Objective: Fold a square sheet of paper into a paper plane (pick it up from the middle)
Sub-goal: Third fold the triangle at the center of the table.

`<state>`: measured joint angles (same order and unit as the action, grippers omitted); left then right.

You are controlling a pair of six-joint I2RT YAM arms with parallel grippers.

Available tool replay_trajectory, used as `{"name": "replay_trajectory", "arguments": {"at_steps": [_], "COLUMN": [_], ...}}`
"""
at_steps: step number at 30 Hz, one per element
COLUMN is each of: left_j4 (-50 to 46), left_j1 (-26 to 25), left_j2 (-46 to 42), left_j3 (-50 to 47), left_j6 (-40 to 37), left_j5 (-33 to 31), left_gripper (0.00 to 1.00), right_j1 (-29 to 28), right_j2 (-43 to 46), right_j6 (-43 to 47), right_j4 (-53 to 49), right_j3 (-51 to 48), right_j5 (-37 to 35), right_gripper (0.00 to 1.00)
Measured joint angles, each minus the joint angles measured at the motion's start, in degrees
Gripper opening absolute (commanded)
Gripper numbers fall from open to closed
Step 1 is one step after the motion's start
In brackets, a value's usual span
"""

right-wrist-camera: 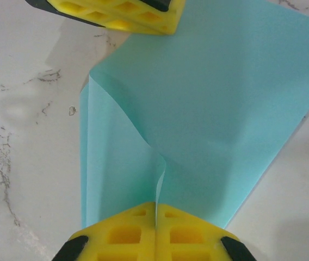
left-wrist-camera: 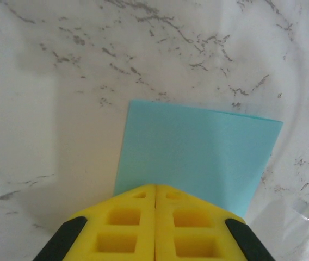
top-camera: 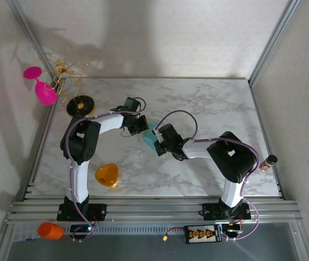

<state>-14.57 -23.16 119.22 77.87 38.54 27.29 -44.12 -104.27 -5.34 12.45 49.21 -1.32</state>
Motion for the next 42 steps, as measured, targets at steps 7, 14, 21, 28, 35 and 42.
{"name": "replay_trajectory", "arguments": {"at_steps": [7,14,21,28,35,42], "left_j4": [3.3,8.7,11.1,13.5,14.7,15.1], "left_j1": [0.0,-1.7,-4.9,-5.5,-5.8,-5.8], "left_j2": [-7.4,-14.3,-13.7,-13.1,-12.0,-10.8], "left_j3": [-6.6,-12.3,-15.5,-17.4,-18.9,-19.0], "left_j6": [3.5,8.7,12.6,14.8,15.8,15.8], "left_j5": [-1.7,-1.3,0.3,0.9,1.4,1.4], "left_gripper": [0.12,0.13,0.12,0.10,0.10,0.10], "right_j1": [0.0,0.0,0.1,0.1,0.1,0.1], "right_j2": [-0.2,-0.3,-0.3,-0.3,-0.4,-0.5], "right_j6": [0.0,0.0,0.0,0.0,0.0,0.0], "right_j4": [-0.2,-0.7,-0.7,-0.7,-0.8,-1.2], "right_j3": [0.4,0.7,0.7,0.7,0.9,1.1], "right_j5": [0.0,0.0,0.0,0.0,0.0,0.0], "right_gripper": [0.02,0.02,0.02,0.02,0.02,0.03]}}
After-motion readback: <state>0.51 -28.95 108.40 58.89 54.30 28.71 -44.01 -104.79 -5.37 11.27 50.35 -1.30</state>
